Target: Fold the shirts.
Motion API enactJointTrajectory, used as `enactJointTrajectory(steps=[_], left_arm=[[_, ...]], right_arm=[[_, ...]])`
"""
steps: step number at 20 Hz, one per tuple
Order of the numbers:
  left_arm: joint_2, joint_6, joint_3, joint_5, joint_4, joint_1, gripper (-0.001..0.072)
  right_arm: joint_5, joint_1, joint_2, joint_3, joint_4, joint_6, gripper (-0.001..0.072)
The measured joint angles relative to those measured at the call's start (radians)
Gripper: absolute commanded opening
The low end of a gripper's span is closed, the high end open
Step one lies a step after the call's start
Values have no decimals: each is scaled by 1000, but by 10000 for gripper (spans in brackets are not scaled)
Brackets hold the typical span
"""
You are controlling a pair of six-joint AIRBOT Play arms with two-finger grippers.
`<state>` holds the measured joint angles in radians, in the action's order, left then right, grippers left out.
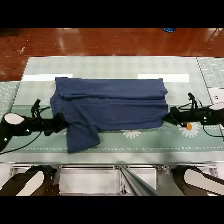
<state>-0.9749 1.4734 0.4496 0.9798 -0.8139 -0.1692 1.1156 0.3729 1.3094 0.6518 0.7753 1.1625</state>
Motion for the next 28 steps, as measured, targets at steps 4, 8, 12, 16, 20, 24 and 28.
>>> enactJointTrajectory(steps=[4,8,12,16,20,24,28], left_arm=[[-16,-31,179,42,0,0,14],[-162,-42,395,48,0,1,14],[-403,-26,638,57,2,6,14],[-631,13,895,75,3,19,14],[-797,28,1068,90,0,46,14],[-885,38,1132,96,0,60,509],[-913,-28,1228,214,-1,33,509]], right_arm=[[68,-6,9,144,-6,-29,26],[79,-8,71,312,-21,-21,26],[95,-8,195,491,-90,-6,26],[96,-10,320,629,-132,15,27],[35,-30,420,704,-175,21,27],[-50,-64,480,730,-196,23,396],[-59,-45,483,770,-166,7,406]])
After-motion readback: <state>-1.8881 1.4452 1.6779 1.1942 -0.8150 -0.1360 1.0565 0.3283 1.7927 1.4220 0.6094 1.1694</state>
